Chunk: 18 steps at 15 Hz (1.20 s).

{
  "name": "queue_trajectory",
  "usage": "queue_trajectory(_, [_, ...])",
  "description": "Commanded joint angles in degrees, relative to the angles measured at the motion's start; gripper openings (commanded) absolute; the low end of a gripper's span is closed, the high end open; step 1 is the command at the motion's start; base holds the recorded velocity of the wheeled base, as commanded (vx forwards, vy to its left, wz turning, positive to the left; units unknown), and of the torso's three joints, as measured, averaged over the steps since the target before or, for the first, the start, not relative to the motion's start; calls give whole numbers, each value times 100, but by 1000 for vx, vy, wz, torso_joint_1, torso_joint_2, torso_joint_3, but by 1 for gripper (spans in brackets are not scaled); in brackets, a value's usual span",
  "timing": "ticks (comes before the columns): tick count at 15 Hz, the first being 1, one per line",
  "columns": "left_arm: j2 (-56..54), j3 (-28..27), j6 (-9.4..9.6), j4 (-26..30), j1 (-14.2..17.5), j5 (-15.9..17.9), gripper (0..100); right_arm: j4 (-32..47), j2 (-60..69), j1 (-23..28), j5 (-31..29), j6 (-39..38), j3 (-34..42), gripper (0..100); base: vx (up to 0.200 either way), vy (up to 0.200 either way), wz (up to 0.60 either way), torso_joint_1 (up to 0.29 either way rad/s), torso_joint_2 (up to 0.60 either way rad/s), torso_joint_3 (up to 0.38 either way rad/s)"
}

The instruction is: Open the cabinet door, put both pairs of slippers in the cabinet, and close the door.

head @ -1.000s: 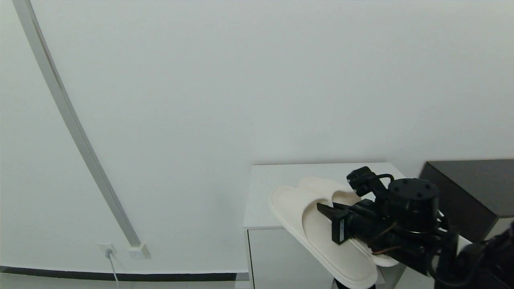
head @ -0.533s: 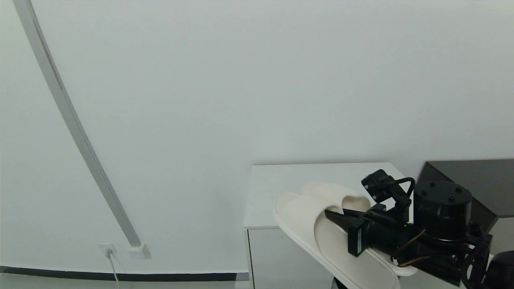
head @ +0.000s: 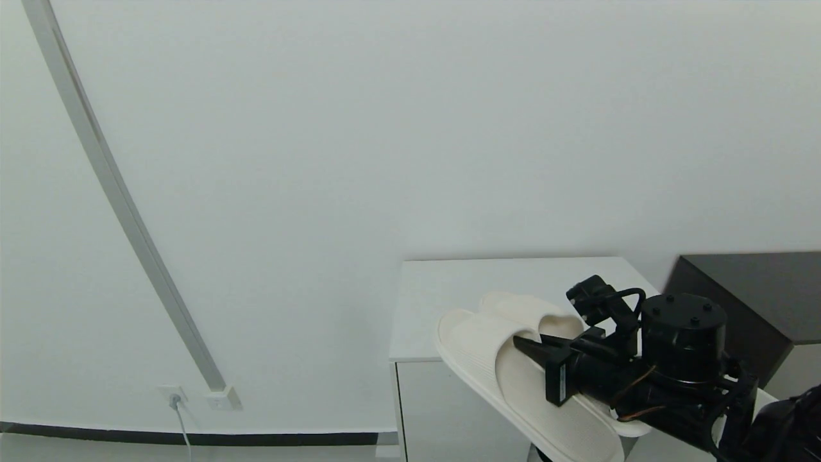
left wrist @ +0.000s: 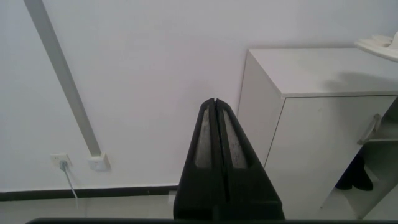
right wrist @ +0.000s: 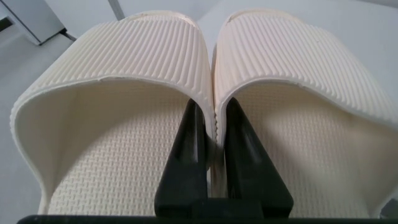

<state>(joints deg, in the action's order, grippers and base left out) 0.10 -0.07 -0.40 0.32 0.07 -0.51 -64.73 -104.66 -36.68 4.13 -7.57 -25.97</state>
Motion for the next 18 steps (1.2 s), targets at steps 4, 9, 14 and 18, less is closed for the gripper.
queue_trajectory(4, [-1, -1, -13, 3, 1, -2, 0, -4, -108, -14, 0, 80, 4, 0, -200, 0, 0, -1, 2, 1])
queue_trajectory(9, [-1, -1, -13, -5, 1, -2, 0, -75, -134, -32, -18, 80, 57, 0, -40, 0, 0, 0, 0, 1])
queue_trajectory(14, [-1, -1, -21, -5, 1, -2, 0, -154, -143, -58, -27, 89, 65, 0, 0, 0, 0, 0, 0, 0])
queue_trajectory(18, [-1, -1, -21, 3, 1, -10, 0, -163, -143, -102, -27, 212, 109, 0, 0, 0, 0, 0, 0, 0])
